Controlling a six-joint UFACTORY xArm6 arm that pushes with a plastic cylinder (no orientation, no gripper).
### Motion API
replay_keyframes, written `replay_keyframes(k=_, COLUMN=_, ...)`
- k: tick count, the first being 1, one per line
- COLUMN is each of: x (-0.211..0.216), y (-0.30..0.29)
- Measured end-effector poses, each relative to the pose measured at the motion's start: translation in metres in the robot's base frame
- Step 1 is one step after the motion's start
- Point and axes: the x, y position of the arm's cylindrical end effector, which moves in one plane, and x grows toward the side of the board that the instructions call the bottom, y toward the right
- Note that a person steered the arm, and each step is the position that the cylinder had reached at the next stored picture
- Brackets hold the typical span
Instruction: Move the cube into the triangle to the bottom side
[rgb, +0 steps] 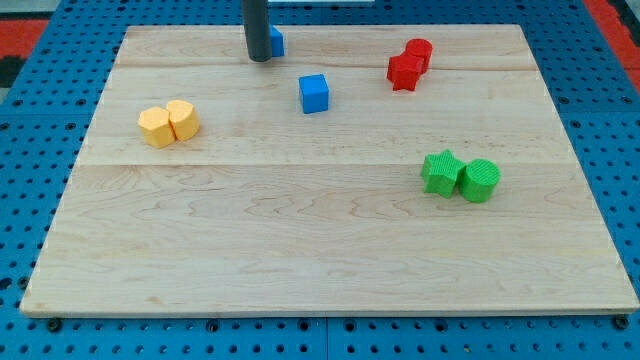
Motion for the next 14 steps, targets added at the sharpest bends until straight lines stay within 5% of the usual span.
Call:
replay_keyframes(k=3, x=-0.032, y=-0.050)
replay_keyframes(k=5, x=-0.021, y=-0.001)
replay_keyframes(k=7, x=0.085, y=-0.014)
replay_keyframes(k=9, x=0.144, y=0.098)
replay_keyframes(k=12, x=0.063, y=0.083)
replay_keyframes(k=14, x=0.063, y=0.083)
